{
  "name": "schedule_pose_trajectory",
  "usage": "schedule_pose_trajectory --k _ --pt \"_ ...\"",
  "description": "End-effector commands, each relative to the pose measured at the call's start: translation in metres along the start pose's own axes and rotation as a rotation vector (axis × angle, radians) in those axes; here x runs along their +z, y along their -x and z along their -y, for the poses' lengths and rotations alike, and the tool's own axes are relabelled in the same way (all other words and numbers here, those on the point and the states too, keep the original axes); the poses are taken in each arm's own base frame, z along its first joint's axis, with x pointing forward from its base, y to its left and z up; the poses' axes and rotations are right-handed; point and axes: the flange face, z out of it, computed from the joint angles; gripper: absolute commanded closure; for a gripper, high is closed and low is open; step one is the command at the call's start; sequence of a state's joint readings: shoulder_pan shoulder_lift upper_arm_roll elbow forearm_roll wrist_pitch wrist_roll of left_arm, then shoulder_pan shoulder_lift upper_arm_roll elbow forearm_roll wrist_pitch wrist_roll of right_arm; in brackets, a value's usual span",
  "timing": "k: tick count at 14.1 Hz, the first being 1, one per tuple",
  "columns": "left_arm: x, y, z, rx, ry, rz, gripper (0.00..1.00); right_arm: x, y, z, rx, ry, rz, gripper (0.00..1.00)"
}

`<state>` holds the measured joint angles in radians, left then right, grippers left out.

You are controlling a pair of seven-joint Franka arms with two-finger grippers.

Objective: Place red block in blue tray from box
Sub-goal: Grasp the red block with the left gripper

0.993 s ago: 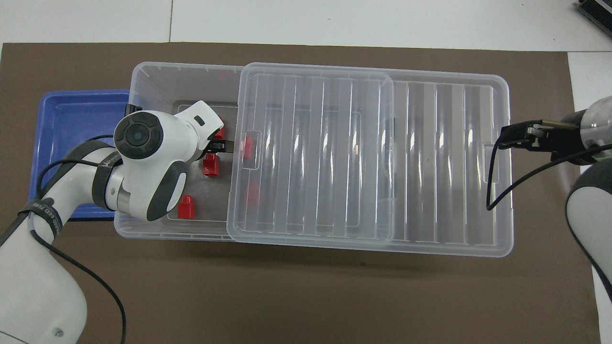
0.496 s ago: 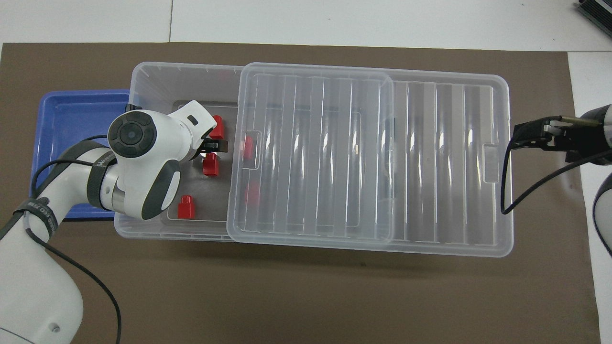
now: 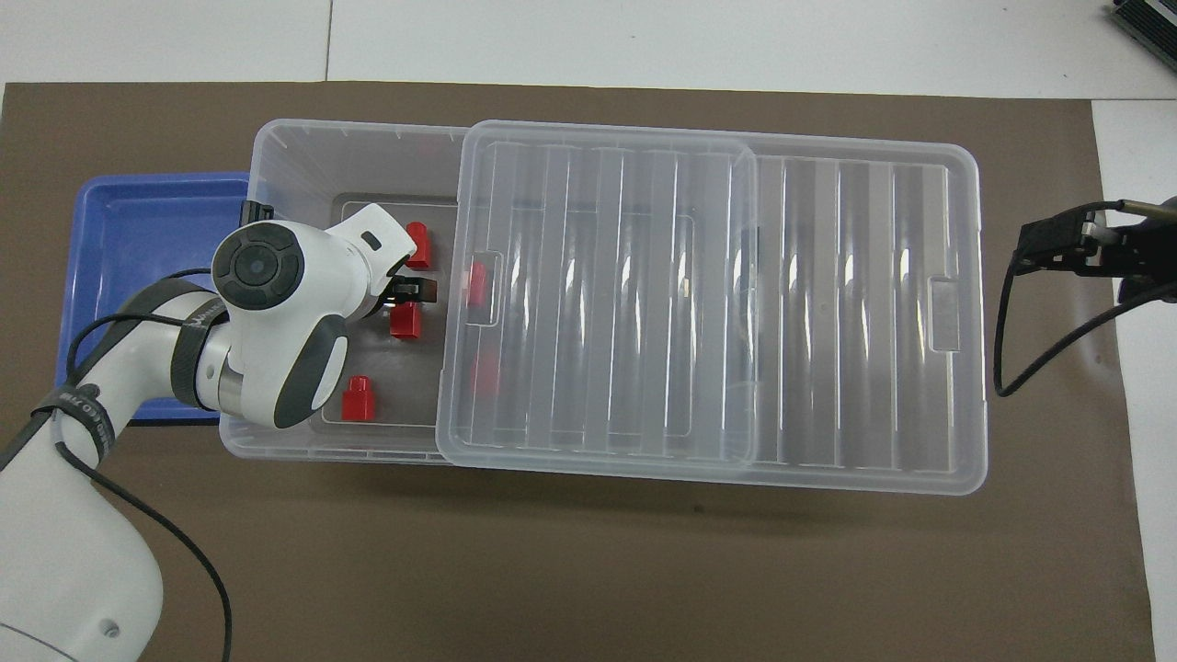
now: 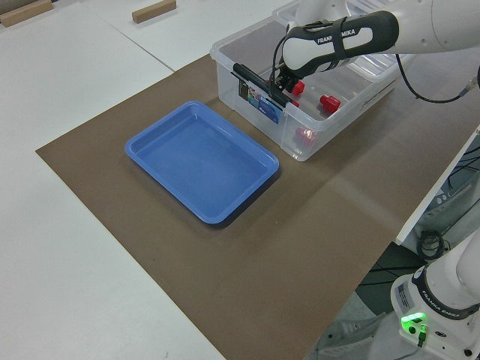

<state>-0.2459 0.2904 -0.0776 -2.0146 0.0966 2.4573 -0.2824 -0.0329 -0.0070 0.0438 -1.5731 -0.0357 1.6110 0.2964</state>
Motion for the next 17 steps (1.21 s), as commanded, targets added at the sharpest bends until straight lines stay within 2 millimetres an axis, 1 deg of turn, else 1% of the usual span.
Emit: schedule_pose_trajectory --k 1,4,6,7,9,11,14,15,16,17 --pt "0.001 0.011 0.0 0.003 -0.011 -0.011 0.0 -0.003 -0.003 -0.001 -0.008 0.009 0.003 0.0" --pt "0.009 0.019 -0.005 0.01 -0.007 -0.012 0.0 -0.002 -0.004 -0.003 -0.003 0.009 0.0 0.0" --pt "0.014 0.024 -0.007 0.014 -0.004 -0.013 0.0 -0.002 -0.006 -0.009 0.009 0.009 -0.003 0.0" --pt "0.014 0.025 -0.008 0.014 -0.005 -0.01 0.01 -0.002 -0.006 -0.009 0.011 0.009 -0.003 0.0" --pt "0.015 0.026 -0.007 0.014 -0.005 -0.007 0.17 -0.002 -0.006 -0.01 0.012 0.009 -0.003 0.0" --pt "0.014 0.026 -0.007 0.016 -0.006 -0.007 0.35 0.0 -0.008 -0.012 0.015 0.003 -0.017 0.0" --pt "0.014 0.025 -0.006 0.014 -0.007 -0.004 0.71 -0.003 -0.006 -0.015 0.007 0.001 -0.021 0.0" --pt "0.014 0.025 -0.005 0.011 -0.008 -0.003 0.86 -0.008 -0.003 -0.02 -0.009 0.002 -0.022 0.0" --pt "0.014 0.025 -0.005 0.008 -0.008 -0.002 0.94 -0.007 -0.003 -0.021 -0.021 0.004 -0.018 0.0" --pt "0.015 0.025 -0.003 -0.006 -0.009 0.0 1.0 -0.007 -0.003 -0.021 -0.021 0.004 -0.015 0.0"
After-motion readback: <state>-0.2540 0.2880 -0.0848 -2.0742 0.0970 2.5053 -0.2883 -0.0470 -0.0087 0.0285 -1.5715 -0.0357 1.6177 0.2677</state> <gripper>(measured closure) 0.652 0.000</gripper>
